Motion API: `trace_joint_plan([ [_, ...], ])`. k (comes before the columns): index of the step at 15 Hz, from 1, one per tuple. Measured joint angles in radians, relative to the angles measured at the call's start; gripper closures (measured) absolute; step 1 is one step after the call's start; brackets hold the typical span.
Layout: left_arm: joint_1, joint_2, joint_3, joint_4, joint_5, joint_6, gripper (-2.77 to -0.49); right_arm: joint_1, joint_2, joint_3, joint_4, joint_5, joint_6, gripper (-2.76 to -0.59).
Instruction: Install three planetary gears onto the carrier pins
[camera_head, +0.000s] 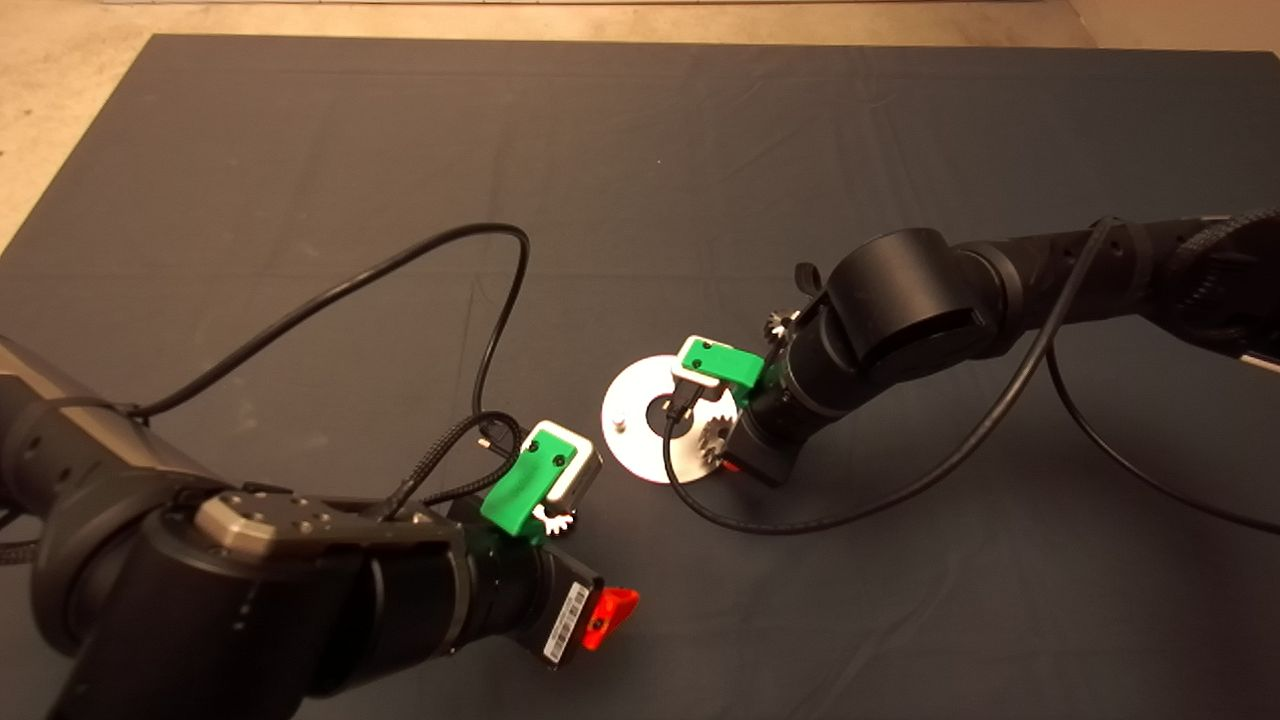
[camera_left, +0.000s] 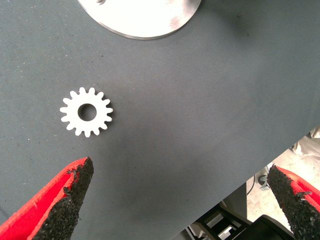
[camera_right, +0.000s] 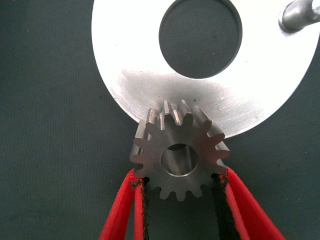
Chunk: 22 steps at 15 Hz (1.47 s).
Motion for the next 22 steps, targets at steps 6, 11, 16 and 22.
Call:
trace_joint_plan([
  [6,0.0,0.0,0.0,0.0,0.0,0.0,-2.51,0.012,0.02,0.0,0.0,-0.005,0.0,-0.68],
  [11,0.0,0.0,0.0,0.004,0.0,0.0,-2.51,0.012,0.039,0.0,0.001,-0.022,-0.001,-0.68],
  [16,0.0,0.0,0.0,0.005,0.0,0.0,-2.51,0.012,0.042,0.0,0.001,-0.083,-0.005,-0.68],
  [22,0.0,0.0,0.0,0.005,0.0,0.0,-2.51,0.012,0.045,0.0,0.001,-0.085,-0.005,-0.68],
])
